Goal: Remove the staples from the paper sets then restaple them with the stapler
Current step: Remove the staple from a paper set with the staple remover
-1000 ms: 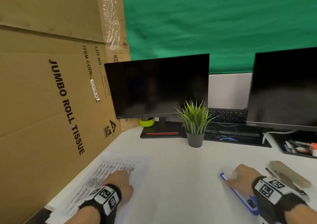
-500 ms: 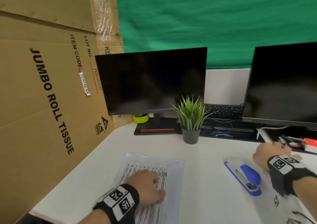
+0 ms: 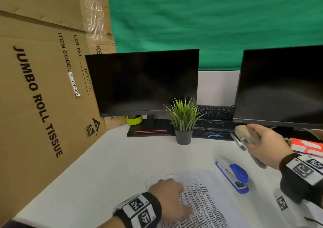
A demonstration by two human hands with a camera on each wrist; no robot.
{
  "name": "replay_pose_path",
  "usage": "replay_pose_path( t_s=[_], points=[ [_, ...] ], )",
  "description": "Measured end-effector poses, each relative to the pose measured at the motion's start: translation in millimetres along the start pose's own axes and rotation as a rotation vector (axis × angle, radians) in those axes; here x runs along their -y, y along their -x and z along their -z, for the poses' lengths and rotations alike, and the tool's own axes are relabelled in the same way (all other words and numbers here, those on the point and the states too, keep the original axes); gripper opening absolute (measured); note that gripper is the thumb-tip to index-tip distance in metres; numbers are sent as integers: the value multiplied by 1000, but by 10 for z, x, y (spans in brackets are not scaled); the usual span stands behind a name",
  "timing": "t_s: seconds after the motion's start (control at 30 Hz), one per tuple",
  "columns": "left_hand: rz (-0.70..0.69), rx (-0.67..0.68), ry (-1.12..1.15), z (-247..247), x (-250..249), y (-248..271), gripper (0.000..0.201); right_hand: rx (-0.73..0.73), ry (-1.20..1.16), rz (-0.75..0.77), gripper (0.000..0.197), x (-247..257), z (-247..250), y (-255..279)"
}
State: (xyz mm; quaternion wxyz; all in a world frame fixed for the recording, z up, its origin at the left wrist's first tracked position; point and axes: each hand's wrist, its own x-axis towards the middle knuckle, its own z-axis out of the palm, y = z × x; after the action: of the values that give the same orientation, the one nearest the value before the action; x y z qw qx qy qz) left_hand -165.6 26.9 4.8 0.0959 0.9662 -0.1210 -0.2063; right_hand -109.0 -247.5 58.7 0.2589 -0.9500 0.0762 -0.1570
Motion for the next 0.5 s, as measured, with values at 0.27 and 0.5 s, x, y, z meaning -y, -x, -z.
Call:
replay_pose_path(
  t_s=[0.27,0.5],
  points=[
    [138,164,-123,-81,594,44,125,629,-105,276,35,699,-751,698],
    [208,105,-173,-274,654,-31,92,752,94,279,37,1013,-1313,807]
  ],
)
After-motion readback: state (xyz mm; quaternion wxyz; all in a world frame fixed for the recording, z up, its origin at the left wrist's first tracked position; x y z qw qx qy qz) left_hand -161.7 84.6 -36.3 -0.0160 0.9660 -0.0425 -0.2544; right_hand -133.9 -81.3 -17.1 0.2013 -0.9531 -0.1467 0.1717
